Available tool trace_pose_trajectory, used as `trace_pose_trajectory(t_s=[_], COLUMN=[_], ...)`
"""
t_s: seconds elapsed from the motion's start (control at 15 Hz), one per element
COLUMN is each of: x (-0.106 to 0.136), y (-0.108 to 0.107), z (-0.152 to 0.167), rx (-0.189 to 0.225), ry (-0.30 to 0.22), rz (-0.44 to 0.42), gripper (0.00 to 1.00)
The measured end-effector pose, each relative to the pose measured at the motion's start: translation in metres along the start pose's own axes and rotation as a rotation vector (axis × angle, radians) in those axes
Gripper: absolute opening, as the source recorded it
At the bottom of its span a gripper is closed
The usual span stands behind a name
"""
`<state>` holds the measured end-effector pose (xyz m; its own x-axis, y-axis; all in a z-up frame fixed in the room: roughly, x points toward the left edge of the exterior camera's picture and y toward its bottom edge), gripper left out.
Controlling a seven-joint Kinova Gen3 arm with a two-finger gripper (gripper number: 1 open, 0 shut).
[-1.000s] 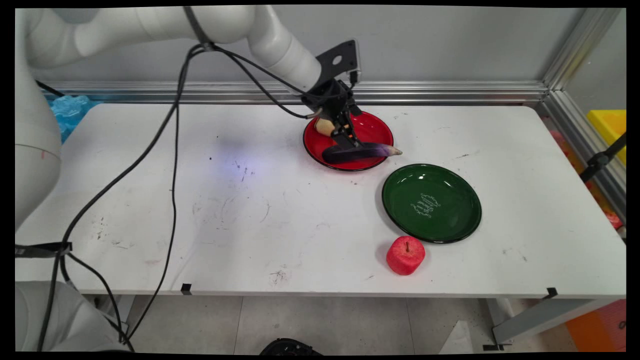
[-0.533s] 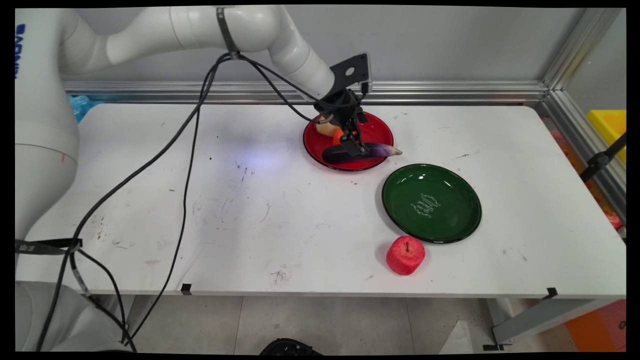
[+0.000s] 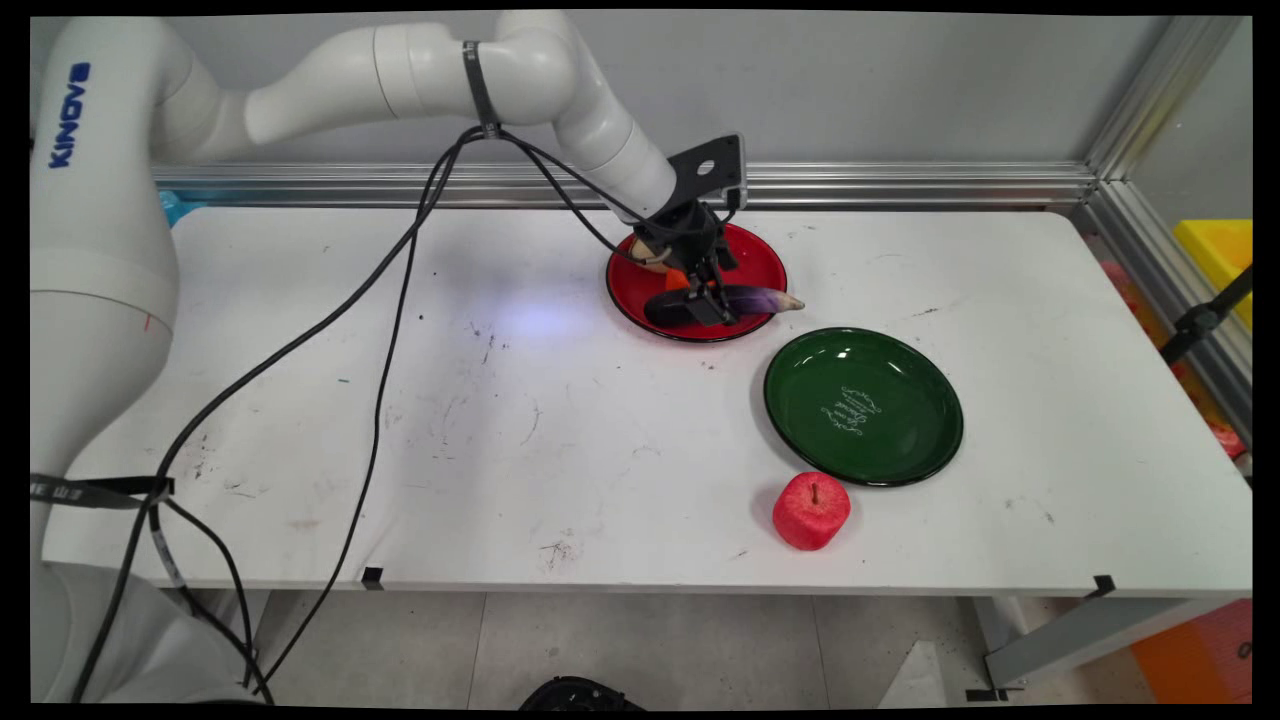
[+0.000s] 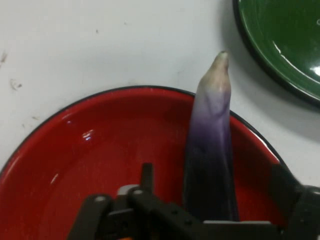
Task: Pick up the eggplant from the red plate, then place the picked object on the table
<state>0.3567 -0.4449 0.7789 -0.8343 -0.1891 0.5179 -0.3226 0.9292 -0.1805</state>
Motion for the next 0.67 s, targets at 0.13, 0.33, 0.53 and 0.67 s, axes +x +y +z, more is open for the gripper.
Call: trace_pose_trajectory(t_s=[0.13, 0.33, 0.53, 0.67], x=[-0.0024, -0.0028, -0.0006, 0.0030], y=[-0.0008, -0.0019, -0.0013, 0.0014], z=[0.0046, 0.0073, 0.0064, 0.0015], rx=[-0.006, -0.009, -0.011, -0.009], ry=[-0.002, 0.001, 0.010, 0.018], rz=[-0.003, -0.007, -0.011, -0.013], gripper=[0.00, 0.00, 0.00, 0.00])
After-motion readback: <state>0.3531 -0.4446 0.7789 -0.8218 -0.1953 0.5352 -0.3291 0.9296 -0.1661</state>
